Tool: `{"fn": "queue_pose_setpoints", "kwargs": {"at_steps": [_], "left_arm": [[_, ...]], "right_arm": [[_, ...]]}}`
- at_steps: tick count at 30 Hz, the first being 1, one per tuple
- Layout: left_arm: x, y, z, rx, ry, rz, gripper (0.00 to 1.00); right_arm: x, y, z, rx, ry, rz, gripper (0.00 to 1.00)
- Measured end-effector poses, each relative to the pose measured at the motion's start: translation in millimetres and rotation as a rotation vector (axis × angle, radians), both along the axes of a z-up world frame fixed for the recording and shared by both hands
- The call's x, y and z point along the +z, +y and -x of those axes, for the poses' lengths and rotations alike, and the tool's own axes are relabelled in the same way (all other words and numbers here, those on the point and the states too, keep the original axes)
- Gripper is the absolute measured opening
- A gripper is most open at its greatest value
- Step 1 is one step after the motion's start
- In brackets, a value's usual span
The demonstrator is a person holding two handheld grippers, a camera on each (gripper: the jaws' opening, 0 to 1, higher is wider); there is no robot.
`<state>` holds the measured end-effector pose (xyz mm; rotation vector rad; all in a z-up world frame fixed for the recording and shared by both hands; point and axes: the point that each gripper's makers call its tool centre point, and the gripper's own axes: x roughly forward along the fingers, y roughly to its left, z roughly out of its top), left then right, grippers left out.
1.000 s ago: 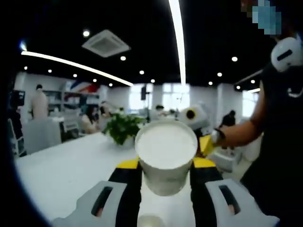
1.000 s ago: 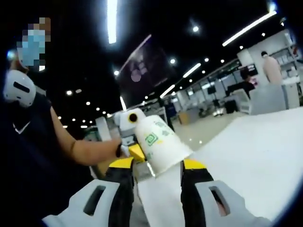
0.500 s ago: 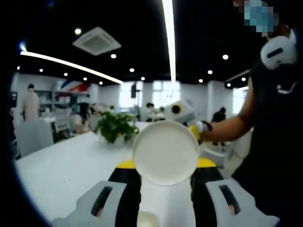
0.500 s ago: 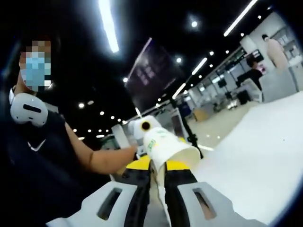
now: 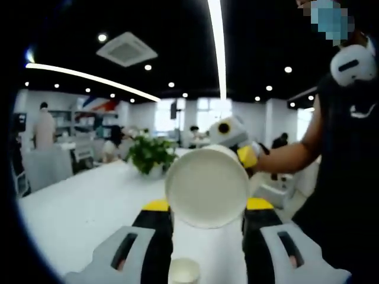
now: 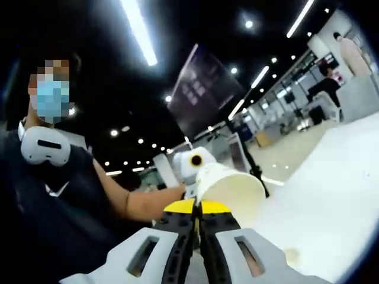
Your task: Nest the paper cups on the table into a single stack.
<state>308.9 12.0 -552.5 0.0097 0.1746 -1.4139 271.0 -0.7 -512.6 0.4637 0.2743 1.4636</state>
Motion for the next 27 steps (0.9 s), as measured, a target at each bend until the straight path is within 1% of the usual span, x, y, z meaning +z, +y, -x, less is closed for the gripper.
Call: {"fn": "queue_pose_setpoints", "kwargs": {"at_steps": [2,3,4,5,6,7,9,10,12,13,14,15,16,17,18,19,20,21,22,23,27], "left_arm": [[-4.8,4,-3.7,0.03,0.031,-0.031,0.62],[-5.7,6,-6.3,0.051,0.028,-0.041,0.68],[-8.9,10,-11.0,0.088,0.025,-0.062,0.76],[-12.0,13,-13.0,0.108,0.024,-0.081,0.8],[-19.2,18,-17.5,0.142,0.018,-0.127,0.85],[-21.2,21,-19.9,0.163,0.021,-0.134,0.9],[-22.9,27,-23.2,0.2,0.026,-0.13,0.97],[-25.4,33,-24.5,0.223,0.026,-0.136,0.99],[-30.8,42,-25.6,0.253,0.031,-0.15,0.99],[-36.6,50,-28.4,0.292,0.053,-0.165,0.99],[-40.3,56,-30.1,0.317,0.072,-0.172,0.99],[-45.4,64,-33.4,0.357,0.078,-0.185,0.99],[-48.9,70,-34.6,0.377,0.066,-0.199,0.99],[-54.6,78,-35.4,0.404,0.052,-0.221,0.99],[-58.5,83,-36.2,0.424,0.051,-0.232,0.99],[-64.5,92,-37.9,0.463,0.066,-0.245,0.99],[-68.1,96,-37.3,0.473,0.077,-0.25,0.99],[-71.8,100,-36.3,0.478,0.081,-0.258,0.99],[-75.9,103,-35.1,0.484,0.081,-0.271,0.99],[-80.7,109,-33.2,0.498,0.093,-0.28,0.99],[-83.9,122,-29.4,0.535,0.11,-0.254,0.99]], "right_arm": [[3.3,-1,-3,-0.01,-0.026,0.024,0.0],[4.3,-2,-4,-0.013,-0.033,0.036,0.0],[4.9,-3,-7,-0.024,-0.058,0.066,0.0],[5.7,-3,-9,-0.032,-0.067,0.082,0.0],[6.4,-4,-11,-0.037,-0.073,0.102,0.0],[7.9,-5,-13,-0.043,-0.084,0.115,0.0],[12.4,-6,-17,-0.046,-0.098,0.143,0.0],[14.0,-7,-19,-0.044,-0.11,0.169,0.0],[16.3,-7,-21,-0.031,-0.133,0.217,0.0],[16.5,-7,-23,-0.032,-0.147,0.239,0.0],[15.4,-8,-26,-0.031,-0.157,0.282,0.0],[14.7,-8,-27,-0.025,-0.163,0.307,0.0],[14.6,-8,-28,-0.017,-0.172,0.328,0.0],[14.0,-7,-28,-0.001,-0.166,0.36,0.0],[12.4,-7,-29,0.002,-0.159,0.389,0.0],[10.8,-7,-32,0.006,-0.184,0.438,0.0],[10.5,-7,-33,0.009,-0.199,0.467,0.0],[10.7,-6,-35,0.009,-0.206,0.506,0.0],[12.0,-5,-36,0.013,-0.213,0.524,0.0],[12.9,-4,-37,0.018,-0.213,0.557,0.0],[11.5,0,-42,0.033,-0.241,0.685,0.0]]}}
